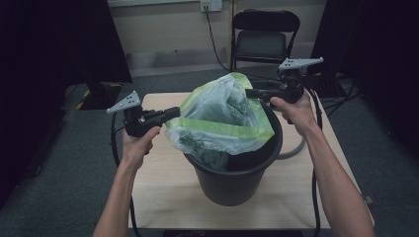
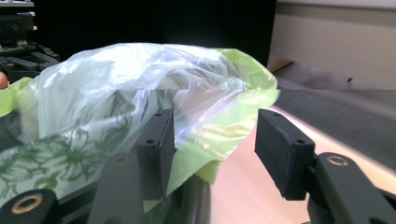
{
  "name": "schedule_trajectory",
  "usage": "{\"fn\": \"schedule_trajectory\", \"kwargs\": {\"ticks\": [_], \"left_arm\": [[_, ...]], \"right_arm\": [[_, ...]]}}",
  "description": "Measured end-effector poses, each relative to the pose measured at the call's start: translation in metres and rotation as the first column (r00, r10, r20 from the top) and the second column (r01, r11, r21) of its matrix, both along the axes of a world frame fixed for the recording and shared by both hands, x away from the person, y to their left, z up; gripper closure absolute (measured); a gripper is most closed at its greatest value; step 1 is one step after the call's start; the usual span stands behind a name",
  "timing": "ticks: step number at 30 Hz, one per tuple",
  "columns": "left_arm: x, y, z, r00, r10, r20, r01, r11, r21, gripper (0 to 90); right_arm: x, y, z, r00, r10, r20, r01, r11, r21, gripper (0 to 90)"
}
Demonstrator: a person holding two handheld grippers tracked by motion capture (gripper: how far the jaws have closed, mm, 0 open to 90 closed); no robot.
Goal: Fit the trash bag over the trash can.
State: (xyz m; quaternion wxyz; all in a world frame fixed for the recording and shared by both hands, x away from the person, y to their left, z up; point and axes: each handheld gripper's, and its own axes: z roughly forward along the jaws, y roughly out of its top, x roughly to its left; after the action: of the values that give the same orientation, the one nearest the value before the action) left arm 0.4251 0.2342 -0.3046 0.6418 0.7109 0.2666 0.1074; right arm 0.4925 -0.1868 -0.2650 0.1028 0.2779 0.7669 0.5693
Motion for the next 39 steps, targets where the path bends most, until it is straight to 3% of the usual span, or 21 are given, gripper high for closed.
{"fn": "schedule_trajectory", "kwargs": {"ticks": [1, 3, 5, 6, 8, 10, 16, 17, 19, 23, 26, 31, 34, 35, 39], "left_arm": [[0.003, 0.0, -0.003, 1.0, 0.0, -0.008, -0.001, 1.0, -0.001, 88.2], [0.004, 0.0, -0.005, 0.9999, 0.004, -0.012, -0.004, 1.0, -0.002, 88.2], [0.004, 0.001, -0.006, 0.9999, 0.007, -0.013, -0.007, 1.0, -0.004, 88.2], [0.004, 0.002, -0.006, 0.9999, 0.01, -0.01, -0.01, 0.9999, -0.007, 88.3], [0.003, 0.003, -0.005, 0.9999, 0.01, -0.004, -0.01, 0.9999, -0.01, 88.3], [0.0, 0.004, -0.004, 1.0, 0.007, 0.007, -0.007, 1.0, 0.004, 88.4], [-0.002, 0.008, -0.003, 0.9995, 0.02, 0.023, -0.02, 0.9998, 0.0, 88.0], [-0.002, 0.008, -0.003, 0.9994, 0.025, 0.025, -0.025, 0.9997, -0.002, 87.8], [0.001, 0.005, -0.002, 0.9992, 0.028, 0.028, -0.028, 0.9996, -0.01, 87.9], [0.01, -0.006, 0.001, 0.9993, 0.023, 0.029, -0.023, 0.9997, -0.011, 88.3], [0.015, -0.011, 0.003, 0.9994, 0.017, 0.031, -0.016, 0.9998, -0.014, 88.6], [0.019, -0.019, 0.003, 0.9991, 0.02, 0.036, -0.021, 0.9997, 0.01, 88.5], [0.02, -0.019, 0.002, 0.9993, 0.021, 0.03, -0.021, 0.9998, 0.001, 88.5], [0.02, -0.018, 0.001, 0.9995, 0.02, 0.025, -0.02, 0.9998, 0.0, 88.5], [0.021, -0.016, 0.0, 0.9995, 0.023, 0.021, -0.023, 0.9997, 0.005, 88.5]], "right_arm": [[0.004, 0.002, -0.004, 0.9985, 0.037, -0.04, -0.038, 0.999, -0.008, 51.1], [0.005, 0.002, -0.004, 0.9971, 0.062, -0.045, -0.061, 0.998, 0.008, 56.2], [0.005, 0.005, -0.003, 0.9955, 0.081, -0.05, -0.082, 0.997, -0.016, 59.8], [0.005, 0.006, -0.002, 0.9921, 0.11, -0.06, -0.112, 0.994, -0.019, 67.1], [0.005, 0.007, -0.001, 0.9908, 0.12, -0.063, -0.122, 0.992, -0.031, 76.9], [0.003, 0.008, 0.002, 0.9952, 0.092, -0.034, -0.094, 0.995, -0.046, 90.0], [0.004, 0.001, 0.002, 0.9989, 0.046, -0.006, -0.046, 0.999, -0.016, 90.0], [0.005, -0.003, 0.001, 0.9994, 0.035, 0.003, -0.036, 0.999, 0.017, 89.7], [0.007, -0.005, 0.0, 0.9999, 0.013, -0.01, -0.012, 0.999, 0.045, 69.5], [0.009, -0.005, -0.003, 0.9994, 0.005, -0.034, -0.005, 1.0, 0.017, 53.5], [0.01, -0.004, -0.005, 0.9986, 0.016, -0.051, -0.015, 1.0, 0.019, 48.5], [0.009, -0.006, -0.009, 0.9952, 0.054, -0.082, -0.052, 0.998, 0.026, 53.3], [0.007, -0.007, -0.01, 0.9918, 0.101, -0.079, -0.099, 0.995, 0.024, 67.6], [0.005, -0.006, -0.009, 0.9897, 0.123, -0.074, -0.122, 0.992, 0.018, 79.4], [0.002, -0.003, -0.004, 0.9942, 0.104, -0.029, -0.103, 0.995, 0.016, 88.8]]}}
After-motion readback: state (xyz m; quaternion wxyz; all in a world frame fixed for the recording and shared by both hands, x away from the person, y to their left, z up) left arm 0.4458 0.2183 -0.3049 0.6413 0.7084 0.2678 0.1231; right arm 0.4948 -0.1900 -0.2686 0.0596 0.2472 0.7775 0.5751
